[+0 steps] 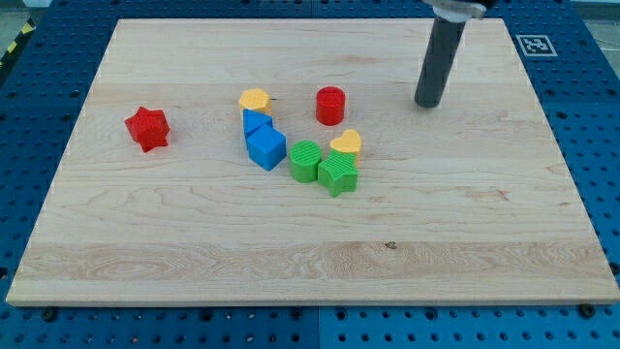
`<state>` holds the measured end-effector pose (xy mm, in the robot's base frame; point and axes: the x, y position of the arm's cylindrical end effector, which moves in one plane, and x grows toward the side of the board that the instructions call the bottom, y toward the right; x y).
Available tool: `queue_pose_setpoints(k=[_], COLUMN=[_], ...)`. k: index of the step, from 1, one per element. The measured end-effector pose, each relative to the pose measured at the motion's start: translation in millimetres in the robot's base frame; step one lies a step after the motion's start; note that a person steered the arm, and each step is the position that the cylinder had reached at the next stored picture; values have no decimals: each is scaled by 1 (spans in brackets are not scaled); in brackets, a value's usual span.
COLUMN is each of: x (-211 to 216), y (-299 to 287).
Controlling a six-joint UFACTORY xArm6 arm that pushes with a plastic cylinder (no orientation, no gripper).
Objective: Push the red circle into the red star
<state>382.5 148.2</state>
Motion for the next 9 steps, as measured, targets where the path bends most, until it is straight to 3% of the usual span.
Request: queue_pose_setpoints(k=[1, 3, 4, 5, 6, 8, 9], x=[37, 44, 26, -19, -57, -66, -92], y=[-5, -68, -117, -150, -160, -93, -115])
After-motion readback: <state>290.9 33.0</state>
